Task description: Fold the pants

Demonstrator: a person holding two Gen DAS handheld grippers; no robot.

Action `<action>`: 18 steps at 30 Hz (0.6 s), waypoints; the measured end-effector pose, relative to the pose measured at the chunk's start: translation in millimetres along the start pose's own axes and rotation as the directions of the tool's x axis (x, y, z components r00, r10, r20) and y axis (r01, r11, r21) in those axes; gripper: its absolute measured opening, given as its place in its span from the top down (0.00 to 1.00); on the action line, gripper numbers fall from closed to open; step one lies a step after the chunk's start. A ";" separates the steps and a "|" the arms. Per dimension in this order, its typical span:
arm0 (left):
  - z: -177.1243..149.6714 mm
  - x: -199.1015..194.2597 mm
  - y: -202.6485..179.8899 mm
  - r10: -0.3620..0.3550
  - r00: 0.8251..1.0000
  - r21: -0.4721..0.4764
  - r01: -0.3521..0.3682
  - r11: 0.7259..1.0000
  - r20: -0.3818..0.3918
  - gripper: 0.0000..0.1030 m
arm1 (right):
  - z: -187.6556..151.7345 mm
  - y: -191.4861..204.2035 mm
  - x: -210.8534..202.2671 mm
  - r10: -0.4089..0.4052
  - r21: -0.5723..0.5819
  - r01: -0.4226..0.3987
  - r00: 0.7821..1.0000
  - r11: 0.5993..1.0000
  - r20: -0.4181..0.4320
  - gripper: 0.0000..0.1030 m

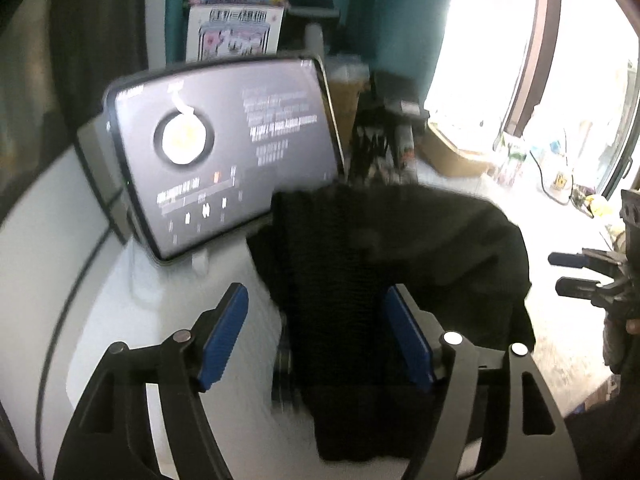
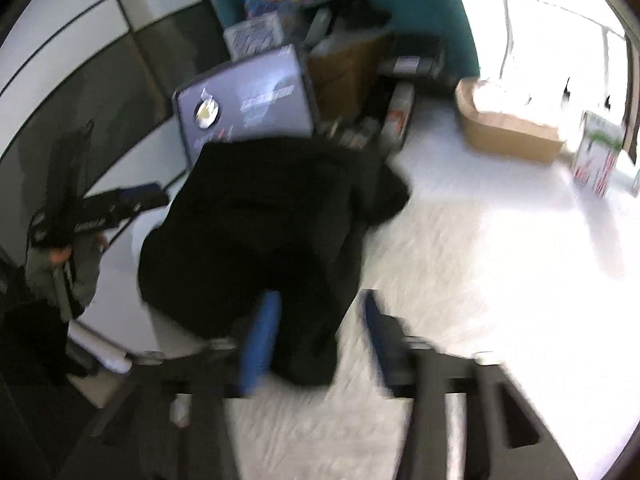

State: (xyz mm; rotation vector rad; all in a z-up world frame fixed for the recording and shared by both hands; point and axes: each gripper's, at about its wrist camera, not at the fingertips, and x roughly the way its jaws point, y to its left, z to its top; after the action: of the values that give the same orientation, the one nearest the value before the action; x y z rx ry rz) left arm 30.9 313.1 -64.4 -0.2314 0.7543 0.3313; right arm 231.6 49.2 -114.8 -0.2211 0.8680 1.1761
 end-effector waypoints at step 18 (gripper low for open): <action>35.2 83.4 8.8 -0.043 0.995 0.033 0.047 0.998 -0.093 0.30 | 66.4 -78.0 113.1 0.344 0.372 -0.308 0.938 0.876 -0.033 0.33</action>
State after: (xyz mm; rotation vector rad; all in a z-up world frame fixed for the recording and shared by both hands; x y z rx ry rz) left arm 106.5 350.1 -98.8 -0.2318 0.8437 0.2661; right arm 344.0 136.2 -170.3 0.1810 1.2265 1.2981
